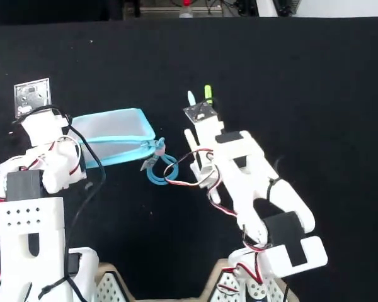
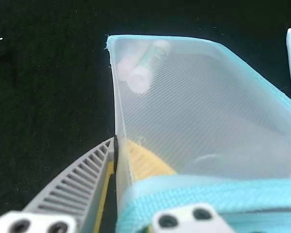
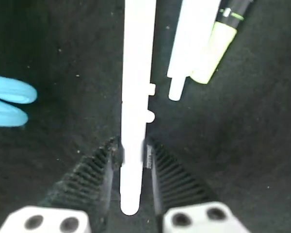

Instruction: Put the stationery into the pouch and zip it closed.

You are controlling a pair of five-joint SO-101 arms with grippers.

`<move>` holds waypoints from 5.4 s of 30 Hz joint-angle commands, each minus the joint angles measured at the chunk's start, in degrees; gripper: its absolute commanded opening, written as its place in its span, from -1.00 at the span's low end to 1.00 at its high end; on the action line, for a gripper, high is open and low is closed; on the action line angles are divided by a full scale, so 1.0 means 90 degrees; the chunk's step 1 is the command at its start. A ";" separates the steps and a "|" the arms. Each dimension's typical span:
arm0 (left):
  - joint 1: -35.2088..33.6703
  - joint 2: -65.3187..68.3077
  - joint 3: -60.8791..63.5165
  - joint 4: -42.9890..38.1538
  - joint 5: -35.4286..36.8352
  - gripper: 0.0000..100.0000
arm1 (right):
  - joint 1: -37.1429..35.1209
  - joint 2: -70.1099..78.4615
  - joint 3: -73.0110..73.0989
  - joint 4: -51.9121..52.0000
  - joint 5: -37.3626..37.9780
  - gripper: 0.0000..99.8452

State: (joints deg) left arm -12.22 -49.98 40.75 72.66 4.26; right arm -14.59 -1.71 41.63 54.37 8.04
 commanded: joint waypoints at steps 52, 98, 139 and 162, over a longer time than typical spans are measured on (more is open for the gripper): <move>-0.0024 0.0166 0.0151 0.0000 -0.0029 -0.94 | 0.4259 0.1617 -0.2818 0.0733 0.4698 -0.60; -0.0024 0.0166 0.0161 0.0020 -0.0029 -0.94 | 0.5372 0.1656 -0.2300 0.0645 0.5705 -0.66; -0.0024 0.0205 0.0171 0.0020 -0.0029 -0.94 | 0.1475 -0.4850 -0.1861 0.3048 0.2481 -0.98; -0.0024 0.0215 0.0171 0.0000 -0.0029 -0.94 | -0.3556 -0.9441 0.0464 -0.0410 0.0869 -0.98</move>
State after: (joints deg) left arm -12.22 -49.98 40.84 72.66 4.26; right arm -43.25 -82.86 37.67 64.31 16.31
